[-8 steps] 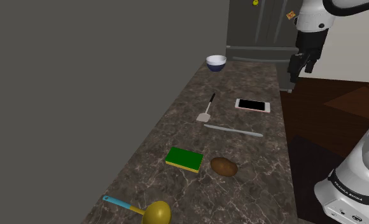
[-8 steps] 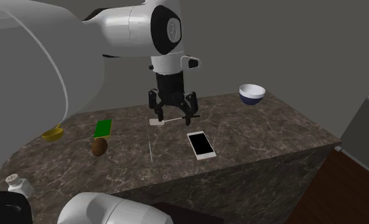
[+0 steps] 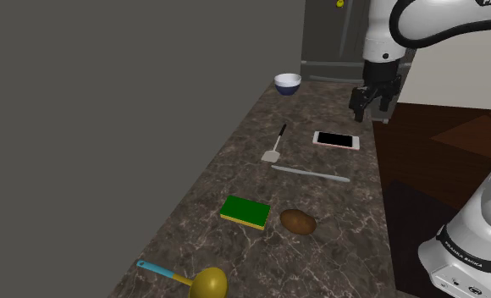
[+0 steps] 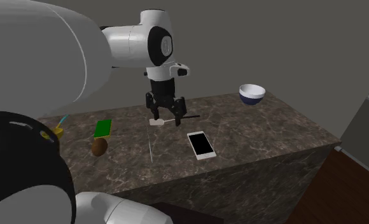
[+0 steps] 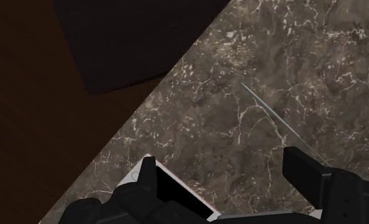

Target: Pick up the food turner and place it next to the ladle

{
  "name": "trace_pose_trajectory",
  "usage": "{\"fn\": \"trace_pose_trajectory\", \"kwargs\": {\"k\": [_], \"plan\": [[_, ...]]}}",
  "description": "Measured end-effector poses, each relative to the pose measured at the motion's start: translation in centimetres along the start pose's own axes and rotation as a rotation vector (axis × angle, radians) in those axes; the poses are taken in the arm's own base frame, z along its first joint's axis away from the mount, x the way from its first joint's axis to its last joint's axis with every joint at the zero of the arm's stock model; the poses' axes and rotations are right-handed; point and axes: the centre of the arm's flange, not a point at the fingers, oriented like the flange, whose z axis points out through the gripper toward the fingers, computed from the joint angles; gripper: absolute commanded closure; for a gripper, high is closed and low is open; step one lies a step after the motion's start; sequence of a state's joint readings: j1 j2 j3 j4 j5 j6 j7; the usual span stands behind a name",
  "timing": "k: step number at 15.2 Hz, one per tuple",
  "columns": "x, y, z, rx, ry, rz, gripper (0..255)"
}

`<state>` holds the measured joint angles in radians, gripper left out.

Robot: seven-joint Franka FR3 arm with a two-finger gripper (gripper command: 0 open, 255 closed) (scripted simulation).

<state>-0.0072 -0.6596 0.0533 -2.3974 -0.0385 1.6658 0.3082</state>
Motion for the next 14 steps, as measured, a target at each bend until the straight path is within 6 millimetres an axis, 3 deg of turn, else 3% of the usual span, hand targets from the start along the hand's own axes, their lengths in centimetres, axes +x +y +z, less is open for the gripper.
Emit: {"fn": "trace_pose_trajectory", "kwargs": {"k": [5,9,14], "plan": [[4.1,-4.7,2.6,0.014,0.014,0.145,0],[7.5,-6.8,4.7,0.025,0.025,0.263,0],[12.4,-10.8,7.4,0.040,0.039,0.406,0]]}}
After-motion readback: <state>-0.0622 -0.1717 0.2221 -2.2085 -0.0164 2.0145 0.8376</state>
